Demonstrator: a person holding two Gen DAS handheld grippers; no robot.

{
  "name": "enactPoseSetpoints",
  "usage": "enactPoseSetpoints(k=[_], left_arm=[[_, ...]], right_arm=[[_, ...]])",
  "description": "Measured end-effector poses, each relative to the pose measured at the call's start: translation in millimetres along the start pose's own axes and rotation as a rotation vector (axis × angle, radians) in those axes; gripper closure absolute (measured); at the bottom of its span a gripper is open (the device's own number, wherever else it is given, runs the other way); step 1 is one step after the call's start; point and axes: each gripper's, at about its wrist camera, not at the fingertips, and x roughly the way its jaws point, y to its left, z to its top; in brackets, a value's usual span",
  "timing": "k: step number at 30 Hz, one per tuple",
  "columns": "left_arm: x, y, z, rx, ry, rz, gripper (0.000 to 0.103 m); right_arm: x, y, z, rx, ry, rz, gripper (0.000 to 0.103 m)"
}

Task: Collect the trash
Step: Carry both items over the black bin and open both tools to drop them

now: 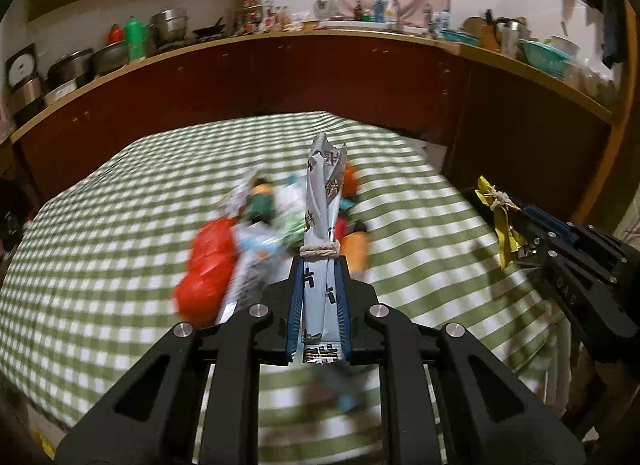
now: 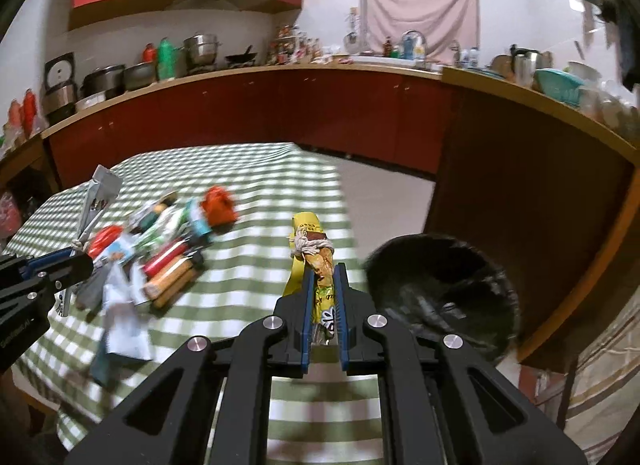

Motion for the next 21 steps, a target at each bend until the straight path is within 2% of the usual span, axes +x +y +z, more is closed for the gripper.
enactPoseSetpoints(k=[7,15,21], left_arm=[[31,-61,26,0.063,0.014,-0.082,0.088],[73,-126,45,0.140,0.038,-0.116,0.088],[105,-157,50,0.173,0.075,-0.124,0.088]], right_arm=[[4,-55,8,0.049,-0.027,-0.095,0.092],[23,-102,7,0.099,-0.013,-0.156,0.092],[41,-126,3,0.118,0.010,-0.169,0.092]])
